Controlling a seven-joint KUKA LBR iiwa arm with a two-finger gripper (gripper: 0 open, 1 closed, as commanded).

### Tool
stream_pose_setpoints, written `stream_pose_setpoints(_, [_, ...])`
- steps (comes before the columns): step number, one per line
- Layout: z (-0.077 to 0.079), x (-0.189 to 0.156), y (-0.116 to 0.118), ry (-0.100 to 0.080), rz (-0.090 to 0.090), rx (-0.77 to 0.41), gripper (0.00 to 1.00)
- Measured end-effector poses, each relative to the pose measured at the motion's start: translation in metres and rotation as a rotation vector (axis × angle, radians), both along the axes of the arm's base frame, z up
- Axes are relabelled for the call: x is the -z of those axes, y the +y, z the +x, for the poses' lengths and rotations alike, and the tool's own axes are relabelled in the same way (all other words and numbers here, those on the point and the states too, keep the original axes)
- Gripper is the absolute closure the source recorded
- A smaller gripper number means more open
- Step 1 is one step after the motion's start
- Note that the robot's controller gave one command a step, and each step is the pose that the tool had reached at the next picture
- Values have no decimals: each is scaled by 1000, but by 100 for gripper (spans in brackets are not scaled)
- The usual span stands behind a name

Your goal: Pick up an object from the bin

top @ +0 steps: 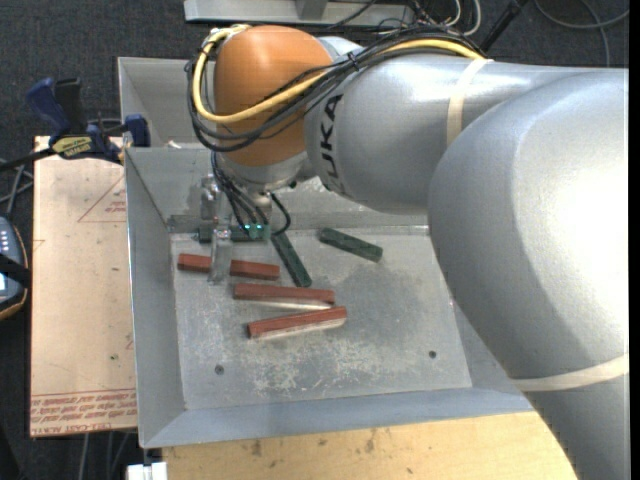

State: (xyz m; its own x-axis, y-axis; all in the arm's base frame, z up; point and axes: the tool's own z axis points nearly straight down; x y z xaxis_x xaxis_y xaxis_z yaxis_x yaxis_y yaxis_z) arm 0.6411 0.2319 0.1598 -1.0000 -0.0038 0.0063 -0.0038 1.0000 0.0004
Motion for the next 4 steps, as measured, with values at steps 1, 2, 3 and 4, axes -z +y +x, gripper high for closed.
stream_pose_setpoints(1, [2,-5,-1,-8,1,3,0])
stream_pose_setpoints(2, [5,89,-6,-8,2,-95,100])
stream_pose_setpoints(3, [5,89,-6,-8,2,-95,100])
stream_pose_setpoints(4, [5,52,-11,-5,1,-94,100])
